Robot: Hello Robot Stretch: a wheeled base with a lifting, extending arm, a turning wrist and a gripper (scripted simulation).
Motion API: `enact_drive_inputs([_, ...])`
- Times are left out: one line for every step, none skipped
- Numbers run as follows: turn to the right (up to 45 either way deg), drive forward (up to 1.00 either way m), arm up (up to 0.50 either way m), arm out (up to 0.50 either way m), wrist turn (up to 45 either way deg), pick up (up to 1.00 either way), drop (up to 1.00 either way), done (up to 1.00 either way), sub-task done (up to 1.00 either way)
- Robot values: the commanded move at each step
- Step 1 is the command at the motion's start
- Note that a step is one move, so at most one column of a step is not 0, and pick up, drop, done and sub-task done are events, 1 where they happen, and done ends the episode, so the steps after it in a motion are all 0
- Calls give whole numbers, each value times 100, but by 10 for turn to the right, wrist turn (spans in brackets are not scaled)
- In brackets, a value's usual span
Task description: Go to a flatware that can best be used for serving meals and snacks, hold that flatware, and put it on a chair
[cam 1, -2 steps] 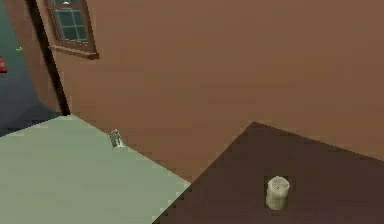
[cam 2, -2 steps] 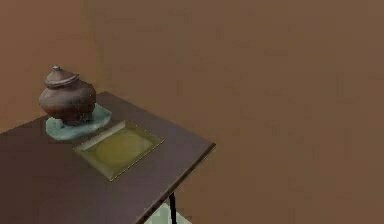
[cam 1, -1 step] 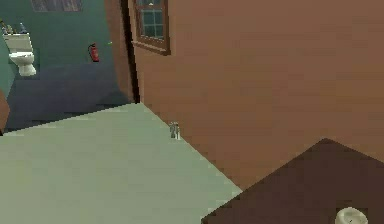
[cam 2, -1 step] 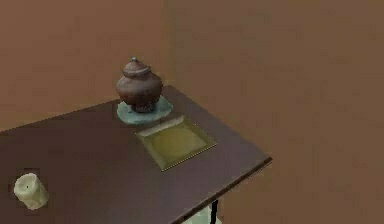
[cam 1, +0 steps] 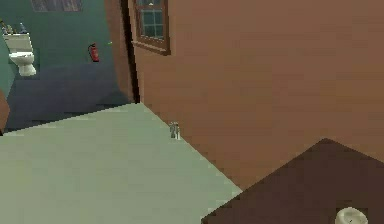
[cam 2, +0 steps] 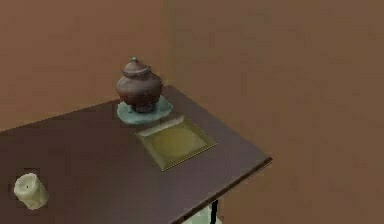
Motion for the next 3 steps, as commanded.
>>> enact_drive_inputs([0, 0, 38, 0, 0, 0, 0, 0, 0])
enact_drive_inputs([0, 0, 0, 22, 0, 0, 0, 0, 0])
enact_drive_inputs([0, 0, 0, 0, 450, 0, 0, 0, 0])
